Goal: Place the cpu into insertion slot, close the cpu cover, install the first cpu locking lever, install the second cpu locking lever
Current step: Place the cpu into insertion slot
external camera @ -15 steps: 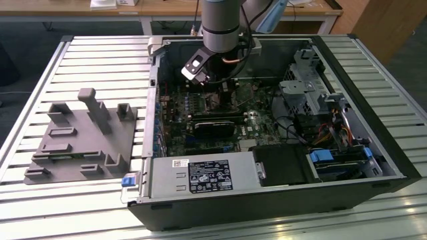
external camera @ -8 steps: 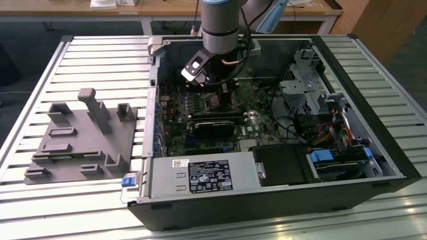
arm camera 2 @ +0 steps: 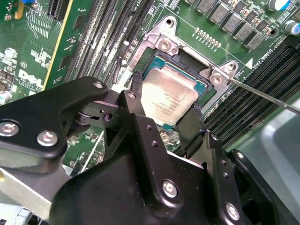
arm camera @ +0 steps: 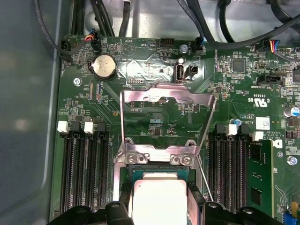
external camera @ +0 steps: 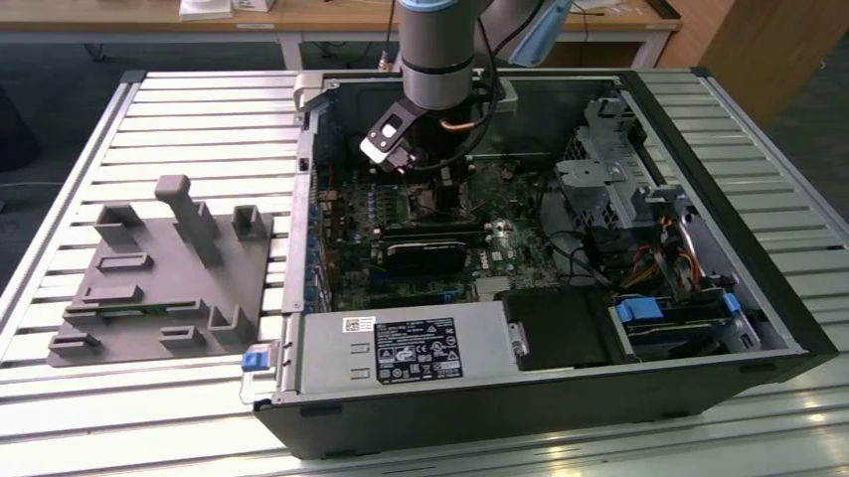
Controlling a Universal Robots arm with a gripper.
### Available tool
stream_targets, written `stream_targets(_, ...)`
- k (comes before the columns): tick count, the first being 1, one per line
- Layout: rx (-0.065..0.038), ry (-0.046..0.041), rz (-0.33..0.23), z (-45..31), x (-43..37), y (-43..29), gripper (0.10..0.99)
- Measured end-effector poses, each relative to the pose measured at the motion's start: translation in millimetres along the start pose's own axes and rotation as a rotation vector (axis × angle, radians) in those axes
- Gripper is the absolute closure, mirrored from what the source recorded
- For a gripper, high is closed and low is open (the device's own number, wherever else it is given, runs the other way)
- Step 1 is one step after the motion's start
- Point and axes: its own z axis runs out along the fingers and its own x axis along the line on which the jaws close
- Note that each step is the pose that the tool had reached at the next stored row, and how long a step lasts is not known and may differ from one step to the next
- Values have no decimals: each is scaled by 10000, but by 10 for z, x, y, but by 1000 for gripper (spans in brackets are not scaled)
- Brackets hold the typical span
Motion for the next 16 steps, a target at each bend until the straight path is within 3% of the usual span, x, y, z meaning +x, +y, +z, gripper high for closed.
stream_targets(13,-2,6,2,9,4,0,545)
stream_targets(15,-10,18,4,14,6,1,533)
stream_targets(16,-6,12,3,14,5,1,471)
